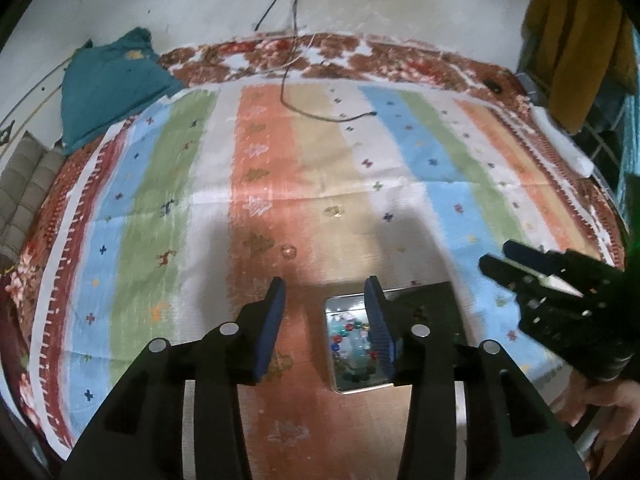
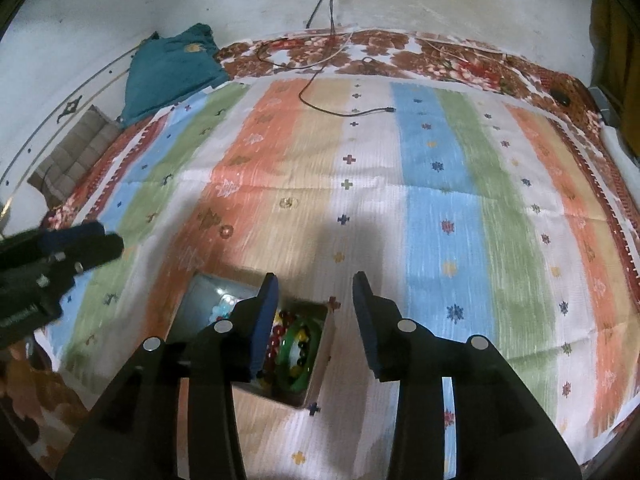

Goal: Organize jewelry
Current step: 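Move the left gripper toward the small gold ring on the cloth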

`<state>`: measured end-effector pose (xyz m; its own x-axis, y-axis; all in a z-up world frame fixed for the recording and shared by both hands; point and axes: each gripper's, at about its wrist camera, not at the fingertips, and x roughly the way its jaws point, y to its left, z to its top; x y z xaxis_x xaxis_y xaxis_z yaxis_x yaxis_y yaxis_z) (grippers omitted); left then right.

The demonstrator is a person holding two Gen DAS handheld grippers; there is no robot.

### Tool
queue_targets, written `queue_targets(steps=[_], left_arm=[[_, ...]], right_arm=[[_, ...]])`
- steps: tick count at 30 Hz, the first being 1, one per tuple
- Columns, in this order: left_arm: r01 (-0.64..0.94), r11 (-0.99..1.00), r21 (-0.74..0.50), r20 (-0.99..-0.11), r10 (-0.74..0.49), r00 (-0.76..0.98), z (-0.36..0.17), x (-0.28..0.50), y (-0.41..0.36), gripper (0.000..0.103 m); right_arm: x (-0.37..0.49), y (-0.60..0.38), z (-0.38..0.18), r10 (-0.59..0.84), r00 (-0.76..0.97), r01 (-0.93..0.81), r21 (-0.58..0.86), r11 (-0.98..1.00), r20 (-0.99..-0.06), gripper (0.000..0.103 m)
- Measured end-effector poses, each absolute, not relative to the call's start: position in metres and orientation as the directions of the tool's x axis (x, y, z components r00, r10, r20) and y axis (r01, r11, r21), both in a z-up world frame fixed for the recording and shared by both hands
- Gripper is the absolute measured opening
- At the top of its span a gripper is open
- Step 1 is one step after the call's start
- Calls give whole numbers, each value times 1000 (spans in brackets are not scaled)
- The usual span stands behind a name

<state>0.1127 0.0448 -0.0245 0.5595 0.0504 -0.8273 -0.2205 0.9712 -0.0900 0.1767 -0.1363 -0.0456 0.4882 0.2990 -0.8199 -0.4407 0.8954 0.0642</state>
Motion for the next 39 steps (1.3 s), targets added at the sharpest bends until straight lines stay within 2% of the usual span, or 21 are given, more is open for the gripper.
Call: queue_targets(steps=[2,9,17,28,39], left_arm=[[-231,970,-81,-836,60,545,-29,117,48,44],[-234,971,-47,-829,93,551,-33,130,48,58],[-265,964,1,-833,147,533,-49,143,59,64],[-282,959,4,-865,145,480,-61,159,80,68],[-221,975,7,-913,96,396,-88,186,86,68]], right_arm=[[184,-134,-46,299,488,-438,66,896,-820,43],[197,-125,-46,296,483,-441,63,895,-824,53],[226,-109,-53,285,468,-437,62,897,-837,67],[257,-91,-78,253,416,-458,39,888,-873,72],[282,-69,-100,226,359,-493,22,870,-906,73]])
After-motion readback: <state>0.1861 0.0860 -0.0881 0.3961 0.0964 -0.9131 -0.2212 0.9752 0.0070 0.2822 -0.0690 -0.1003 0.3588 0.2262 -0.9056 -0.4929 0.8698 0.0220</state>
